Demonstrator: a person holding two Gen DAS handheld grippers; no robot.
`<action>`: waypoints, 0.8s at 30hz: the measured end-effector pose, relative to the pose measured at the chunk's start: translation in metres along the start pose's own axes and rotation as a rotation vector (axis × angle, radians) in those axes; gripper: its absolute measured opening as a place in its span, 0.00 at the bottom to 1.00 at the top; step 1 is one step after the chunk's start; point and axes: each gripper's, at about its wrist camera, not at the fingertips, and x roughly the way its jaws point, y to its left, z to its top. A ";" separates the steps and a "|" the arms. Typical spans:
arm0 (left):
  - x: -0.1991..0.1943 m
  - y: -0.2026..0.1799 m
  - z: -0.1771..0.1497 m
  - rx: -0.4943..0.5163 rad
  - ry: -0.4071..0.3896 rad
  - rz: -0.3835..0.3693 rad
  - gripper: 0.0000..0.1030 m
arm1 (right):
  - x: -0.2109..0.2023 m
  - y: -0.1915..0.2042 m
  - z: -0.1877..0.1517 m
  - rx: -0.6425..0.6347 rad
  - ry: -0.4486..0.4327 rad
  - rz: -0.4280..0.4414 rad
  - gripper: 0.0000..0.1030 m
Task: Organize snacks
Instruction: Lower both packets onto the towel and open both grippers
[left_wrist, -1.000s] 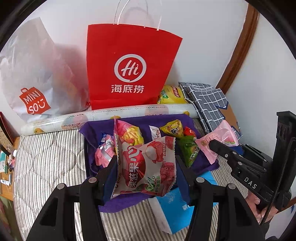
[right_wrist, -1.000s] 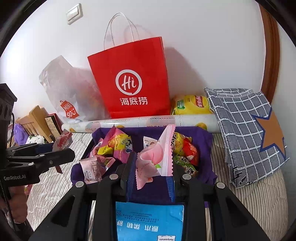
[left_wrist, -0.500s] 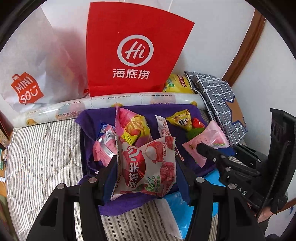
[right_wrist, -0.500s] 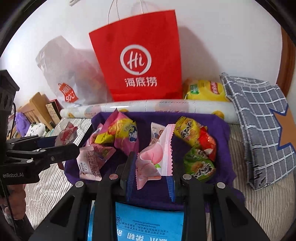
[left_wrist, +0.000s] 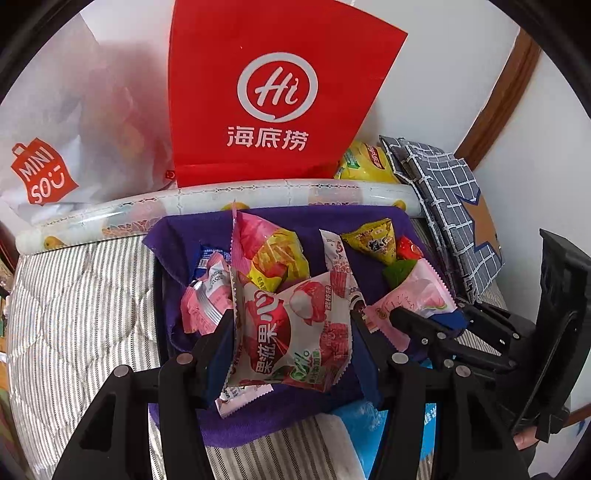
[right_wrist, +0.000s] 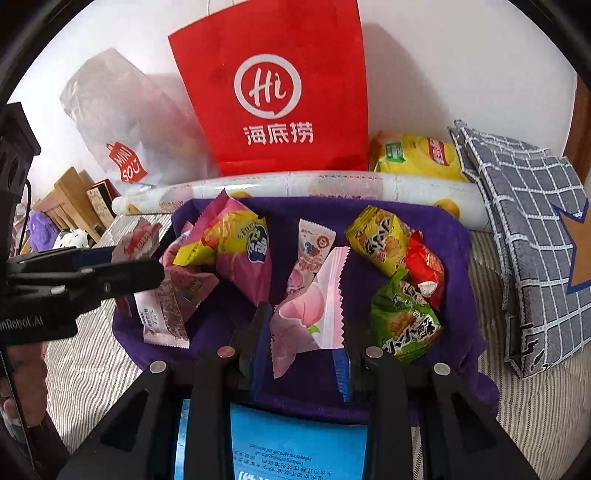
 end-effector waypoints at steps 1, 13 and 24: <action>0.002 0.000 0.001 0.000 0.003 -0.001 0.54 | 0.002 0.001 0.000 -0.010 0.006 0.002 0.31; 0.028 -0.002 0.008 0.015 0.041 -0.007 0.54 | 0.026 0.007 -0.003 -0.043 0.085 0.008 0.31; 0.040 -0.002 0.011 0.023 0.043 -0.008 0.58 | 0.038 0.002 -0.002 -0.012 0.124 -0.006 0.31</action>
